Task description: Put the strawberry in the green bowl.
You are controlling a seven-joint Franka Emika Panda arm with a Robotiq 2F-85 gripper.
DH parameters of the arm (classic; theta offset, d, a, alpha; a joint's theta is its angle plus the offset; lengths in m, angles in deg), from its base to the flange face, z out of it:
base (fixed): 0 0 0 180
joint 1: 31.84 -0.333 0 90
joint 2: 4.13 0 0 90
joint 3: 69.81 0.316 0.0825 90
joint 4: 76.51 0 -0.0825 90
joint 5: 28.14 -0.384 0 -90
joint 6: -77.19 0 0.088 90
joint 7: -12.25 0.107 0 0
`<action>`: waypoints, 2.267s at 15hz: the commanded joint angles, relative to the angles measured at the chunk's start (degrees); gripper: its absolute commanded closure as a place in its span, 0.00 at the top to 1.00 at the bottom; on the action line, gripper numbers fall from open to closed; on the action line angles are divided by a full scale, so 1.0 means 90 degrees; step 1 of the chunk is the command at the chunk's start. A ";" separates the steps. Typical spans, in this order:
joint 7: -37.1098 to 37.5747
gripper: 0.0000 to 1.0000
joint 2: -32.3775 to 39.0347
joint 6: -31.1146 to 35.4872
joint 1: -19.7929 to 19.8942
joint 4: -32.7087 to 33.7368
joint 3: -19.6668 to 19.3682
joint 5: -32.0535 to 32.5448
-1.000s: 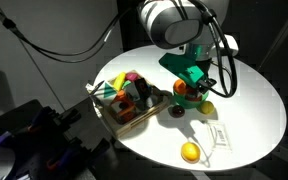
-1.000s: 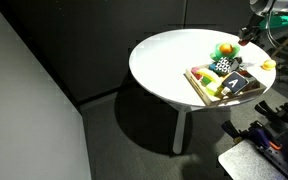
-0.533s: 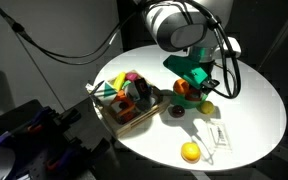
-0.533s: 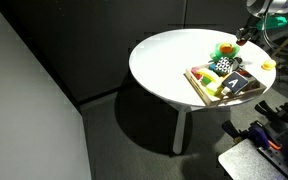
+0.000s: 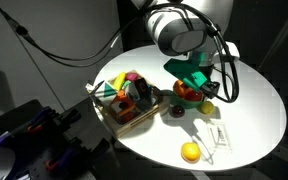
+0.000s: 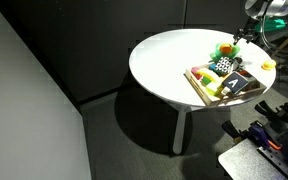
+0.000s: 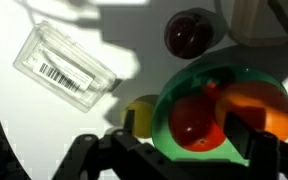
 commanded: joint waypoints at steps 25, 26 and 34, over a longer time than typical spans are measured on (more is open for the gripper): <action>0.0543 1.00 -0.1508 -0.1746 -0.0198 -0.1381 -0.0444 0.0478; 0.0592 1.00 -0.1597 -0.1871 -0.0231 -0.1476 -0.0486 0.0568; 0.0908 1.00 -0.2256 -0.2958 -0.0419 -0.2049 -0.0705 0.1037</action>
